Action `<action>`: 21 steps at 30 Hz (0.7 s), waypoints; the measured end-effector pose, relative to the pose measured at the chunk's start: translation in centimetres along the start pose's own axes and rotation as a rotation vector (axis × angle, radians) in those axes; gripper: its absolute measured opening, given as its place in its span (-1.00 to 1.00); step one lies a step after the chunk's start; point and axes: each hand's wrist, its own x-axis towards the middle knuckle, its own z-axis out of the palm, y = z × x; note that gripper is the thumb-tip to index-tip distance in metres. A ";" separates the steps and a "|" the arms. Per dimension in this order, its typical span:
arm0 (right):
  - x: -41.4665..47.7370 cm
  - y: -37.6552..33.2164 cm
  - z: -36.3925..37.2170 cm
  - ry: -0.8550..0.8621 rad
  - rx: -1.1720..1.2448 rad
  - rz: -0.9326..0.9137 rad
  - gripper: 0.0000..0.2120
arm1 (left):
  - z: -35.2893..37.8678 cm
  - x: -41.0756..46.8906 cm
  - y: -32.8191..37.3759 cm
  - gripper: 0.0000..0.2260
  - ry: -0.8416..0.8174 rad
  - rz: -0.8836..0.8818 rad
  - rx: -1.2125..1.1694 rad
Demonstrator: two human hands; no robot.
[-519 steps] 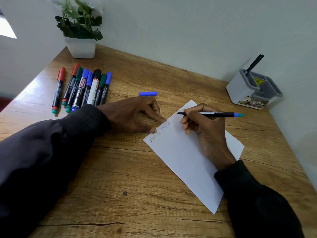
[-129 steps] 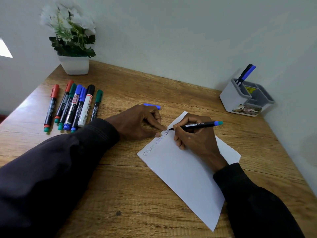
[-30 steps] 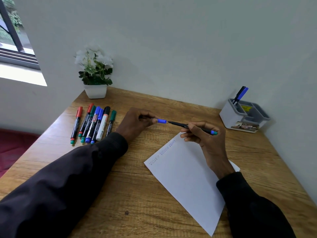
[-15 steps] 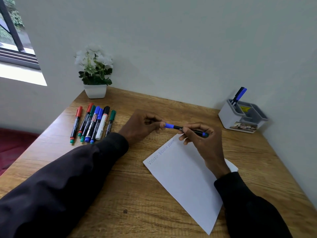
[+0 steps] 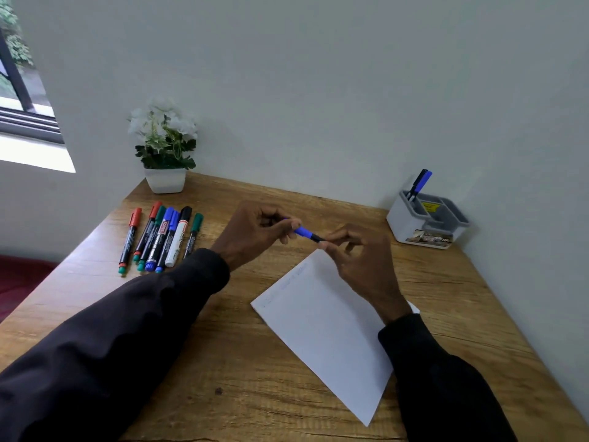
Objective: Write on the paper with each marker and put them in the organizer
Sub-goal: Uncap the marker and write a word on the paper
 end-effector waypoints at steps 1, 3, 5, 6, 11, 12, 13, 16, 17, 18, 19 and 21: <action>0.1 0.1 -0.1 -0.011 -0.057 -0.033 -0.87 | 0.4 0.1 0.5 -0.90 0.012 -0.028 -0.048; 0.1 -0.2 -0.4 -0.051 -0.089 -0.034 -0.77 | 1.2 0.5 1.5 -0.89 0.018 -0.054 -0.112; 0.3 -0.7 -0.8 -0.086 -0.142 -0.044 -0.58 | 1.9 1.2 2.4 -0.88 -0.001 -0.045 -0.114; 0.5 -0.9 -1.3 -0.087 -0.165 -0.060 -0.46 | 2.2 1.7 3.0 -0.87 -0.013 -0.029 -0.111; 2.4 -0.1 -4.7 -0.009 -0.071 0.037 -0.18 | 3.0 3.1 3.8 -0.81 -0.035 -0.023 -0.129; 2.9 0.6 -5.5 0.035 -0.066 0.065 -0.18 | 3.1 3.1 3.6 -0.81 -0.031 -0.033 -0.156; 3.4 1.5 -6.3 0.087 -0.061 0.091 -0.20 | 3.1 3.2 3.5 -0.81 -0.024 -0.043 -0.178; 5.0 4.4 -9.4 0.273 -0.084 0.163 -0.29 | 2.9 2.9 2.8 -0.80 -0.014 -0.056 -0.143; 5.7 5.3 -10.7 0.344 -0.108 0.174 -0.31 | 2.8 2.8 2.6 -0.80 -0.013 -0.056 -0.124; 6.4 6.1 -11.9 0.402 -0.124 0.178 -0.33 | 2.5 2.6 2.3 -0.79 -0.012 -0.055 -0.115; 7.2 6.9 -13.1 0.441 -0.138 0.182 -0.33 | 2.3 2.6 2.1 -0.79 -0.008 -0.059 -0.111; 8.6 8.5 -14.6 0.455 -0.161 0.223 -0.32 | 1.9 2.4 1.7 -0.78 0.003 -0.073 -0.096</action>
